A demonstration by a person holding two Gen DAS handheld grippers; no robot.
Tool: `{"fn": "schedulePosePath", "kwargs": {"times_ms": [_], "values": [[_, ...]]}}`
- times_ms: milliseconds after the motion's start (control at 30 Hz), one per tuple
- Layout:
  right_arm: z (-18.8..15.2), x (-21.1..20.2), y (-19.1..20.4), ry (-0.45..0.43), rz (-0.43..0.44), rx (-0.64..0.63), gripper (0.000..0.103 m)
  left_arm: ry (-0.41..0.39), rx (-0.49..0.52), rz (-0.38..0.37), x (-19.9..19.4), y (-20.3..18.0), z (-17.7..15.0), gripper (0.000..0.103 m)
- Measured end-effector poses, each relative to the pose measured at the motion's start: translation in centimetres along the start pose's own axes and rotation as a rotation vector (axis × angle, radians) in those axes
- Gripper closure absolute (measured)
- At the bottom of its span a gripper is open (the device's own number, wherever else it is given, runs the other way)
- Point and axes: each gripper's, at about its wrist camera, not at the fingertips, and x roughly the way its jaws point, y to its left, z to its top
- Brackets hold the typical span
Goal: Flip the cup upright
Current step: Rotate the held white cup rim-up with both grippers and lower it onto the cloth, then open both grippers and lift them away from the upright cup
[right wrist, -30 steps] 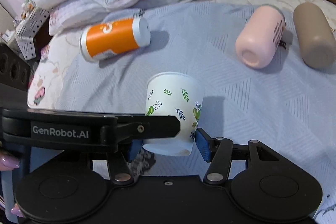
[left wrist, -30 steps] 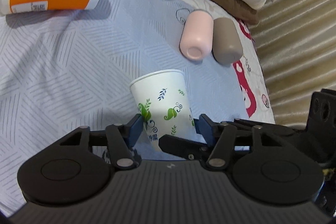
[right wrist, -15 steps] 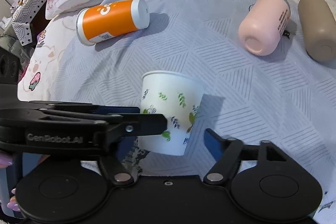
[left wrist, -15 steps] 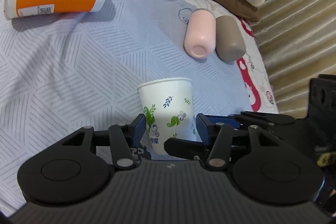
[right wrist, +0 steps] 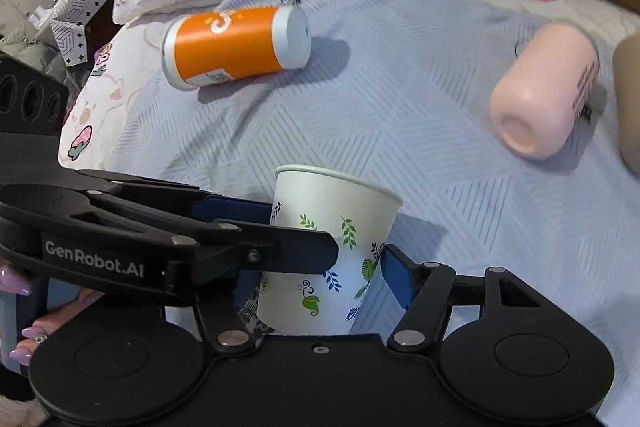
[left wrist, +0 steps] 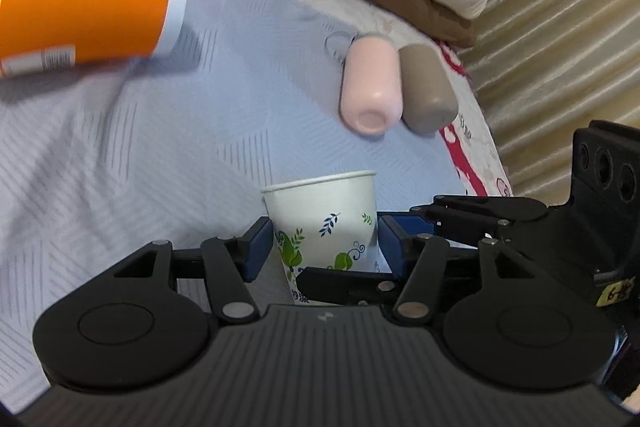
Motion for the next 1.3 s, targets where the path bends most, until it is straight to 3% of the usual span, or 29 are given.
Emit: {"fn": "schedulePosePath", "kwargs": {"times_ms": [167,333,500,833,1300], "values": [[0.4,-0.7,1.4,-0.11,-0.045,-0.125,0.033,-0.104,0.109,0.044,-1.6,-1.3,0.1,0.047],[-0.1,0.1,3.6,-0.261,-0.196,-0.331,0.034,-0.169,0.188,0.074,-2.4,-2.4,0.1,0.047],[-1.0,1.4,4.1,-0.379,-0.291,-0.467,0.034,-0.2,0.276,0.141,-1.8,-3.1,-0.3,0.047],[0.3,1.3,1.6,-0.398,-0.202,-0.3,0.034,-0.249,0.259,0.098,-1.5,-2.8,0.0,0.047],[0.4,2.0,1.9,-0.368,-0.199,-0.299,0.032,-0.22,0.218,0.106,-1.2,-2.4,0.3,0.042]]}}
